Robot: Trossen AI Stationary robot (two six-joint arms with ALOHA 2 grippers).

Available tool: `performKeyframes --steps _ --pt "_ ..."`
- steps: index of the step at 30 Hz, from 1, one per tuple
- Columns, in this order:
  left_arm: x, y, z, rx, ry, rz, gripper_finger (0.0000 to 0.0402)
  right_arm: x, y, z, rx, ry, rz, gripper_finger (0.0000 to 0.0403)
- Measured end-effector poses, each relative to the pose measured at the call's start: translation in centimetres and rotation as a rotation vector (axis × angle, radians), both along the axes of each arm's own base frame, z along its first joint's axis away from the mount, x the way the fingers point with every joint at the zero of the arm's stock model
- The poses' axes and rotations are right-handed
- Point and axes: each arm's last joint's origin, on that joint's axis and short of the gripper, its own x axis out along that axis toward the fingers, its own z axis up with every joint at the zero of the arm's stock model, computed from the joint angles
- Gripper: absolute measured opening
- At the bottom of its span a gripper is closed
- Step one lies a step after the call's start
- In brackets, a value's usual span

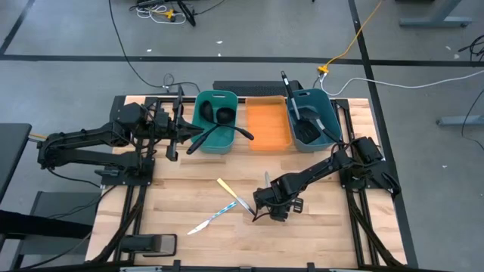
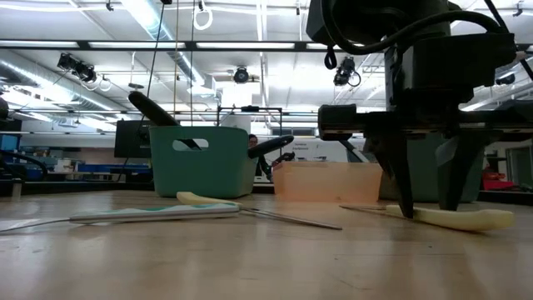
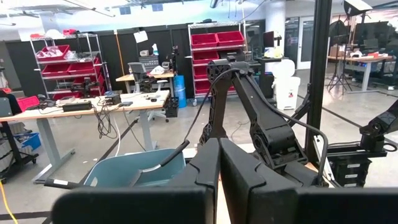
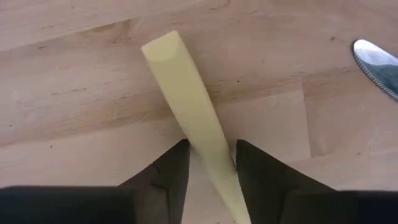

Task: Pick & Place Kitchen Items
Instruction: Put the right yellow table knife into the orange bin

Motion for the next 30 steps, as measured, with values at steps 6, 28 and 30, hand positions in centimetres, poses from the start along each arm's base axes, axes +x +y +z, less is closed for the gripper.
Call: performKeyframes --steps 6,28,30 --pt "0.0 0.0 0.0 0.0 0.0 0.0 0.0016 0.02 0.01 0.0 0.001 -0.002 0.0 0.0123" --pt "0.0 0.01 0.0 0.0 0.0 0.0 0.0016 0.04 0.02 0.01 0.008 0.001 -0.017 0.0088" --pt "0.0 0.0 0.0 0.0 0.0 0.0 0.0016 0.03 0.04 0.01 0.016 0.003 -0.016 0.0088"
